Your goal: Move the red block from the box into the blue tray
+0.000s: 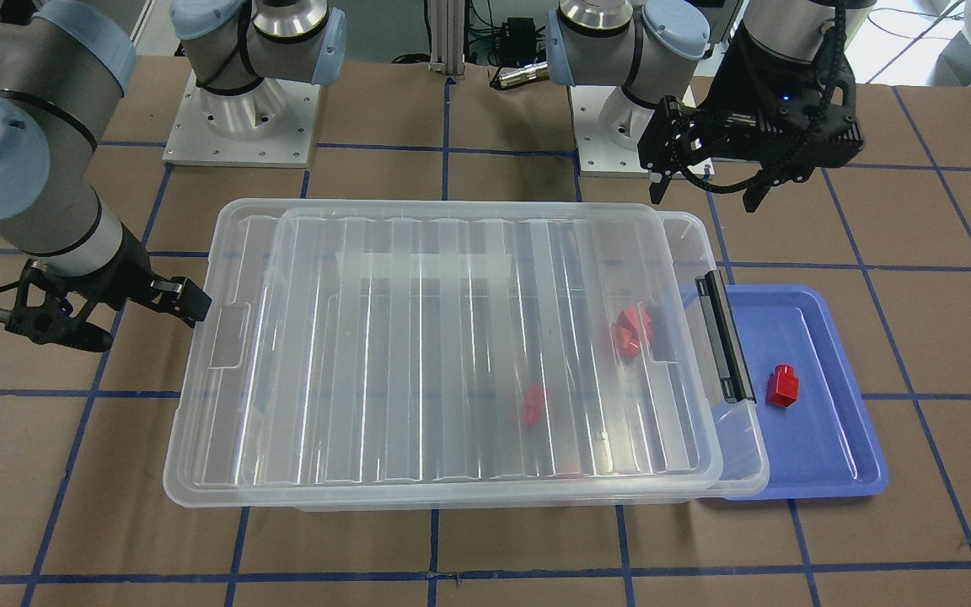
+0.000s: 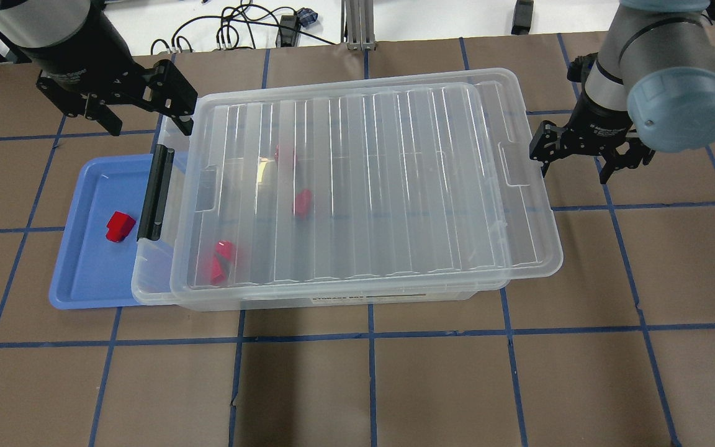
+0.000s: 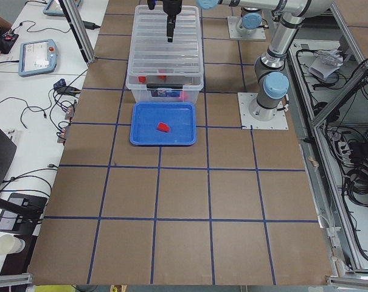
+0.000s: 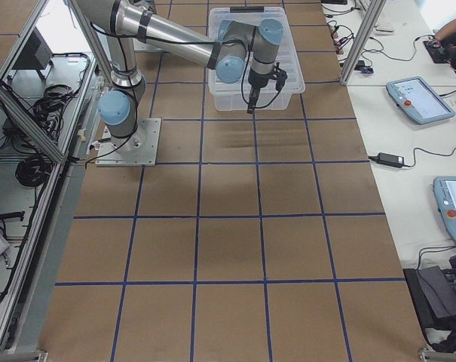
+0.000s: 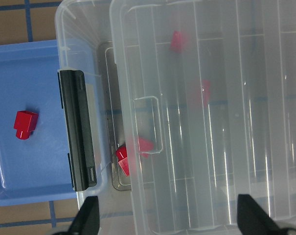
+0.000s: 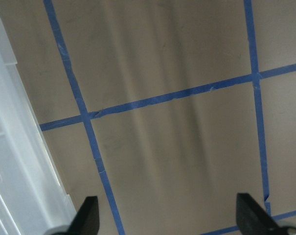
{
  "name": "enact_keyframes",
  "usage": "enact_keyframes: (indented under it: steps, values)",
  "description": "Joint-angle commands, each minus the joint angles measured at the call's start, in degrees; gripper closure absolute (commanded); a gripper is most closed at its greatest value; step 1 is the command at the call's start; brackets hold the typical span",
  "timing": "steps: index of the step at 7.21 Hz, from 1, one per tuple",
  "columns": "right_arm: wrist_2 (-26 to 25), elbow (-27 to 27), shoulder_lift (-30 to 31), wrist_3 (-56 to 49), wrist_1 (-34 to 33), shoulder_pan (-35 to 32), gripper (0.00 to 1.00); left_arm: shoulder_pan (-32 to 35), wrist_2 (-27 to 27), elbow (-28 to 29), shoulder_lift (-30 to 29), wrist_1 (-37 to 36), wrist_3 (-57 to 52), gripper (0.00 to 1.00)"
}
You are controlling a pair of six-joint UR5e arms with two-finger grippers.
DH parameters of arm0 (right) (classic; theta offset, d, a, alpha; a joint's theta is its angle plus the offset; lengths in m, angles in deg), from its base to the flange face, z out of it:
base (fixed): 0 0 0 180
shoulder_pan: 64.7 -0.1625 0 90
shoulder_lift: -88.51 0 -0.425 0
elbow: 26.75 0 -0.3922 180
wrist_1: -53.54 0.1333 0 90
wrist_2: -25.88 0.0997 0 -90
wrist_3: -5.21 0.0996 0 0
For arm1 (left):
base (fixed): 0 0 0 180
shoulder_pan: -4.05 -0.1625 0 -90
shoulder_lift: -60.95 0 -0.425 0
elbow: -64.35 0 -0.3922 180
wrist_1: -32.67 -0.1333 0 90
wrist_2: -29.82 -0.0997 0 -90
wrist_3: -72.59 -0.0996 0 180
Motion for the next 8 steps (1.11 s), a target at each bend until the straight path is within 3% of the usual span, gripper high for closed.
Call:
enact_keyframes:
  steps: [1, 7, 8]
  values:
    - [1.53, 0.02, -0.13, 1.04, -0.08, -1.79, 0.0, 0.81, -1.38, 0.01, 0.22, -0.19, 2.1, 0.0]
    - [2.78, 0.71, 1.27, -0.01, 0.19, -2.06, 0.0, 0.99, -1.55, -1.49, 0.75, -0.99, 3.61, 0.0]
    - [2.86, 0.89, 5.8, -0.01, 0.45, -2.14, 0.0, 0.99, -1.47, -1.57, 0.66, -1.07, 3.78, 0.0]
